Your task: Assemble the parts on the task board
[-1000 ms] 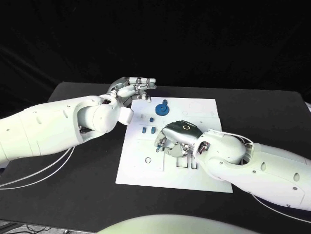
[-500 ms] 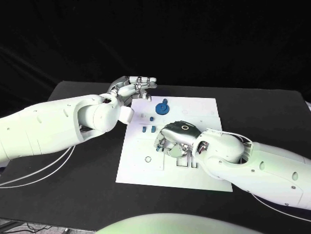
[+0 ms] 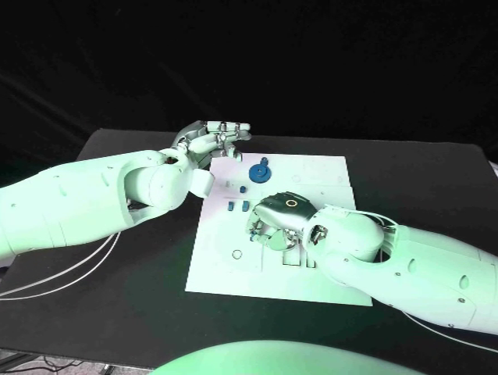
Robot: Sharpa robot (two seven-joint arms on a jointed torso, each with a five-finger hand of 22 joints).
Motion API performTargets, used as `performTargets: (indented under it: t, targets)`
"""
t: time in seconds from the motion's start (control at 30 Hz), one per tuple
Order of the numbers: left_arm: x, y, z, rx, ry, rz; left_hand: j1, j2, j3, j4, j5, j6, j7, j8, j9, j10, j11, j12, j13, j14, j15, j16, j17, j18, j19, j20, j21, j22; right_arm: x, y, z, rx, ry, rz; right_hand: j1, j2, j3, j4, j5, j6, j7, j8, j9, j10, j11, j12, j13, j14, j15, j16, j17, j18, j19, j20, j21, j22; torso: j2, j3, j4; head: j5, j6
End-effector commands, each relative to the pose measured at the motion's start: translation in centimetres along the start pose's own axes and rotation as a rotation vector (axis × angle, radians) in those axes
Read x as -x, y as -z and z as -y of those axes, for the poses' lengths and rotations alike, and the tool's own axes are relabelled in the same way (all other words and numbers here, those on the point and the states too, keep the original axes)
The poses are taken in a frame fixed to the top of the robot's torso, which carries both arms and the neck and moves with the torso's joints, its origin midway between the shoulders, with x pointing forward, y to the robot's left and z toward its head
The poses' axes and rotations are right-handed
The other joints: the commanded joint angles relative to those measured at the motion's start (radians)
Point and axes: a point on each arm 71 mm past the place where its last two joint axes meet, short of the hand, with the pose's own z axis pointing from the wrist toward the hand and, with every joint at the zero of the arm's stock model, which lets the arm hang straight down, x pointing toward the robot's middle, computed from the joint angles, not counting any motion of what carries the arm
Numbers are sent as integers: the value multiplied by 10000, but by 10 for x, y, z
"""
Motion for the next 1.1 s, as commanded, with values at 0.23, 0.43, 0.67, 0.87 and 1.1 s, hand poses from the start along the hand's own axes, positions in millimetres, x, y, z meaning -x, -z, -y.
performTargets:
  t: [0.23, 0.43, 0.67, 0.87, 1.1]
  targets:
    - [-3, 0, 0, -42, 37, -230, 4, 102, -42, -11, 34, -51, -4, 15, -10, -83, -2, 32, -17, -56, -2, -57, -9, 191, -35, 46, -64, -15, -6, 0, -1, -303, 522, -769, -145, -5, 25, -9, 40, 45, 31, 21, 32, 9, 63, -64, 12, 468, 62, 54, 9, -78, 6, 48, 50, 12, 5, 4, 4, 1, -40]
    - [-3, 0, 0, -40, 26, -239, 4, 102, -42, -11, 34, -51, -4, 15, -10, -83, -2, 32, -17, -56, -2, -57, -9, 191, -35, 46, -64, -15, -6, -1, -5, -212, 513, -787, -180, -16, 10, -10, 40, 52, 24, 23, 41, 21, 61, -70, 15, 467, 63, 60, 10, -76, 6, 54, 57, 19, -2, -3, 12, -1, -54]
    - [-3, 0, 0, -33, 9, -231, 4, 102, -42, -11, 34, -51, -4, 15, -10, -83, -2, 32, -17, -56, -2, -57, -9, 191, -35, 46, -64, -15, -6, 0, -6, -152, 352, -743, -768, -487, -419, 143, 351, -394, 213, -173, -31, -440, 243, -303, -14, 457, 229, 121, 27, -81, -31, 165, 66, 15, -2, -1, -1, 11, -66]
    - [-3, 0, 0, -6, 10, -240, 4, 102, -42, -11, 34, -51, -4, 15, -10, -83, -2, 32, -17, -56, -2, -57, -9, 191, -35, 46, -64, -15, -1, 1, -4, -284, 177, -14, -1166, -974, -1406, 294, 555, -1365, 389, -171, -246, -1704, 460, -254, -2, 330, 378, -75, -280, 42, -382, 349, -372, -662, 0, 3, -6, 4, -57]
    - [-2, 0, 0, 17, 11, -246, 11, 107, -46, -25, 36, -65, 0, 19, -9, -103, 2, 45, -18, -63, 1, -57, -20, 192, -35, 50, -73, -22, 7, 5, 0, -487, -9, 1139, -928, -866, -2204, 306, 824, -1927, 446, -142, -348, -2396, 548, -12, 37, 199, 449, -272, -600, 126, -619, 427, -697, -1134, -1, 8, 10, -31, -32]
